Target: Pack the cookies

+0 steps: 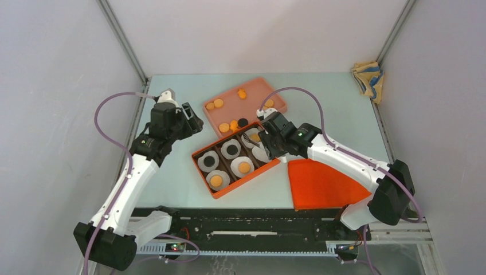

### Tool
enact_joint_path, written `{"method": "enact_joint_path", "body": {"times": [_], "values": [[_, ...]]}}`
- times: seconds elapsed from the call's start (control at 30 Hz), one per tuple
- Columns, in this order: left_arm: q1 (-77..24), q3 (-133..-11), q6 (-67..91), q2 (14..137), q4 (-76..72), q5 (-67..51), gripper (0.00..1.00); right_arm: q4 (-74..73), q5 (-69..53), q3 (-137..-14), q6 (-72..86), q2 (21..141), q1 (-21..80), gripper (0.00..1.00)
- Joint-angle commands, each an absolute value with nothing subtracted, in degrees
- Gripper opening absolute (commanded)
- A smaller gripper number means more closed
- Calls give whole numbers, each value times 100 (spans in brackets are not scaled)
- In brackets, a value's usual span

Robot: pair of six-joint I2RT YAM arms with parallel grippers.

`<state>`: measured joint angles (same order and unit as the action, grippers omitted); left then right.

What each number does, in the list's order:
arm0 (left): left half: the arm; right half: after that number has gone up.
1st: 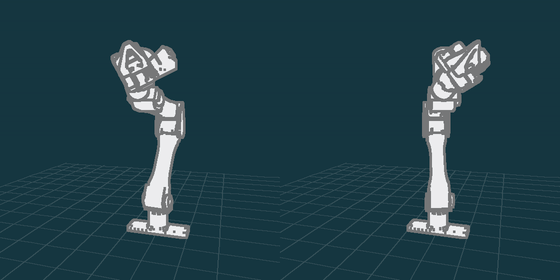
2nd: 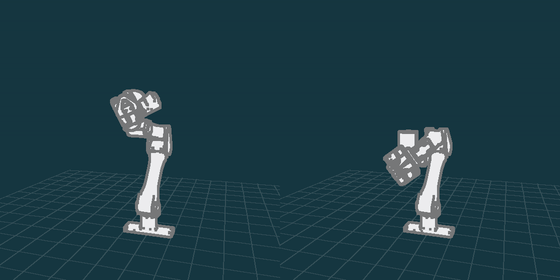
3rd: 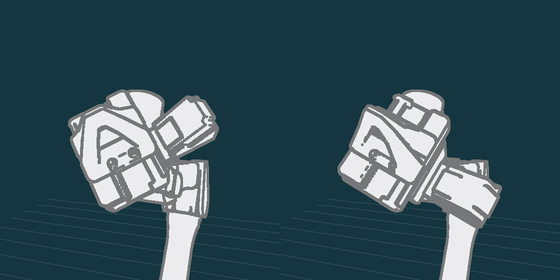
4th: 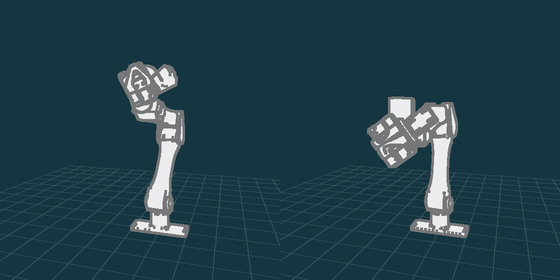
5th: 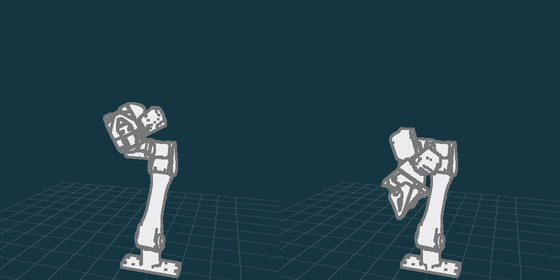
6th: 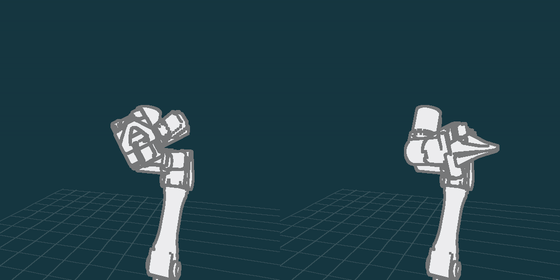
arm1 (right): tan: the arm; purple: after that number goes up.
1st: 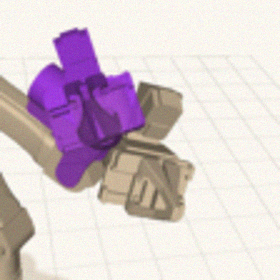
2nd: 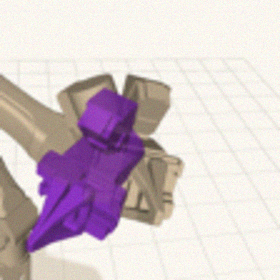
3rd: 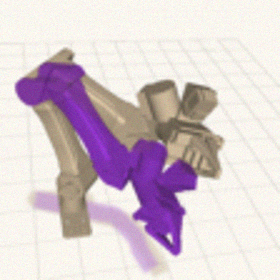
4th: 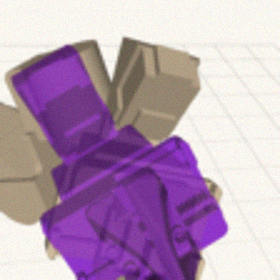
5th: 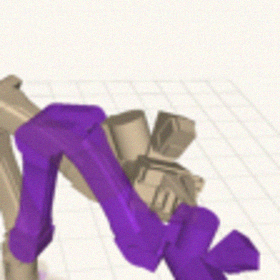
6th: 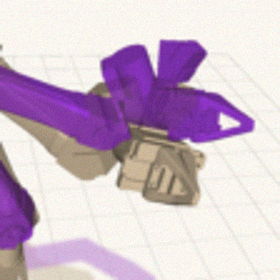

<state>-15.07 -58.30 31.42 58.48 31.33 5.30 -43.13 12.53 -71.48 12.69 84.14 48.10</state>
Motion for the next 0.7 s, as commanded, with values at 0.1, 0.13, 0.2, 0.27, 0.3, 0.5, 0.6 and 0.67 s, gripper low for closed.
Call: {"method": "enact_joint_path", "body": {"times": [0.1, 0.13, 0.2, 0.27, 0.3, 0.5, 0.6, 0.67], "values": [[-1481, -6046, 3065, 5906, 2937, 446, 69, -3882, 1354, -7418, 1240, 8279, 4821, 56], [-1473, -6048, 3066, 5906, 2943, 448, 69, -3922, 1354, -7463, 1242, 8256, 4839, 55], [-1477, -6039, 3054, 5907, 2949, 454, 69, -3997, 1404, -7561, 1227, 8156, 4879, 53], [-1476, -6041, 3051, 5902, 2944, 444, 69, -4046, 1535, -7630, 1227, 7963, 4929, 52], [-1477, -6038, 3051, 5899, 2944, 440, 69, -4062, 1552, -7680, 1215, 7850, 4933, 52], [-1476, -6073, 3076, 5930, 2901, 389, 69, -4142, 1783, -8088, 1033, 7485, 4778, 52], [-1477, -6081, 3100, 5935, 2867, 369, 69, -4042, 1821, -8201, 906, 7735, 4503, 53], [-1472, -6083, 3110, 5949, 2858, 361, 69, -4034, 1866, -8333, 864, 8090, 4289, 54]]}}
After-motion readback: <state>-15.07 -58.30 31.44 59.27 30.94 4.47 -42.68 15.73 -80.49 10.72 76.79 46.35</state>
